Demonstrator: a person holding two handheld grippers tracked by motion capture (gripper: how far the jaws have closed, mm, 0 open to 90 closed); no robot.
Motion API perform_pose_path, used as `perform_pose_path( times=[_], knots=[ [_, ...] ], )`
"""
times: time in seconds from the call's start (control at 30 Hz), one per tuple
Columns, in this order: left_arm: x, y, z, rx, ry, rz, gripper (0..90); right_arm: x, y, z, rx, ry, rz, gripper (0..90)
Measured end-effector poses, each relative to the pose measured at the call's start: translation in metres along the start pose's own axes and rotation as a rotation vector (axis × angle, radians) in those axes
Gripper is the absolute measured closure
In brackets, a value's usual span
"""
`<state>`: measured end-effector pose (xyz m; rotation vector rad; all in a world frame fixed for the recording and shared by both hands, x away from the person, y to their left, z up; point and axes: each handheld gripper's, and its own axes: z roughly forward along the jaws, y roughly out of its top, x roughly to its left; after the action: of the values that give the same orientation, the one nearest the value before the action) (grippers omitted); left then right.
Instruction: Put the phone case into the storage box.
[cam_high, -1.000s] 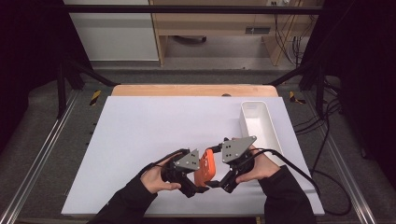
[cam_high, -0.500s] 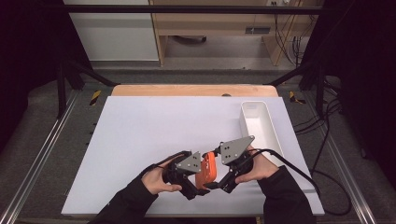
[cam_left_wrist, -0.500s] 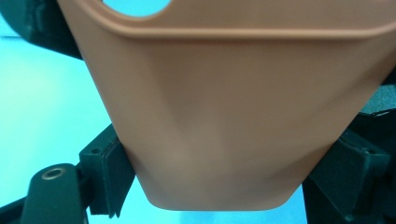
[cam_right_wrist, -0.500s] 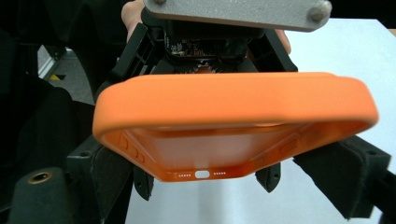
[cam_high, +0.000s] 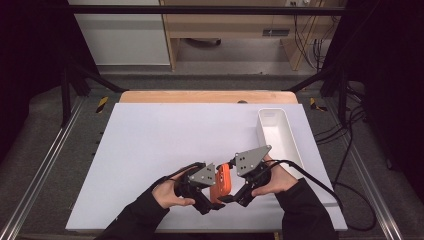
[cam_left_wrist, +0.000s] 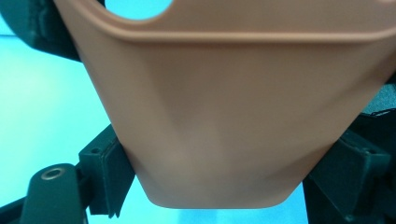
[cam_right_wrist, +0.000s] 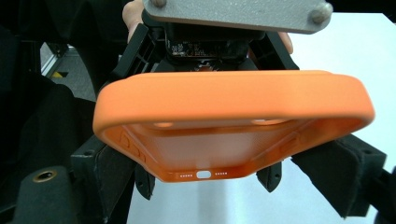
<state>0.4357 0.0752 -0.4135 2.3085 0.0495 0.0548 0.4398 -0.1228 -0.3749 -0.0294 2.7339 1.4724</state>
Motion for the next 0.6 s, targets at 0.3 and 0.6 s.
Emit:
perform_pose_path(
  times=[0.3, 0.6],
  knots=[
    [-0.003, -0.002, -0.001, -0.008, 0.02, -0.001, 7.6, 0.002, 0.001, -0.001, 0.002, -0.005, -0.012, 16.0],
    [0.0, -0.011, -0.017, -0.053, 0.075, -0.043, 2.8, 0.001, 0.004, -0.014, 0.0, -0.041, -0.009, 15.9]
  ],
)
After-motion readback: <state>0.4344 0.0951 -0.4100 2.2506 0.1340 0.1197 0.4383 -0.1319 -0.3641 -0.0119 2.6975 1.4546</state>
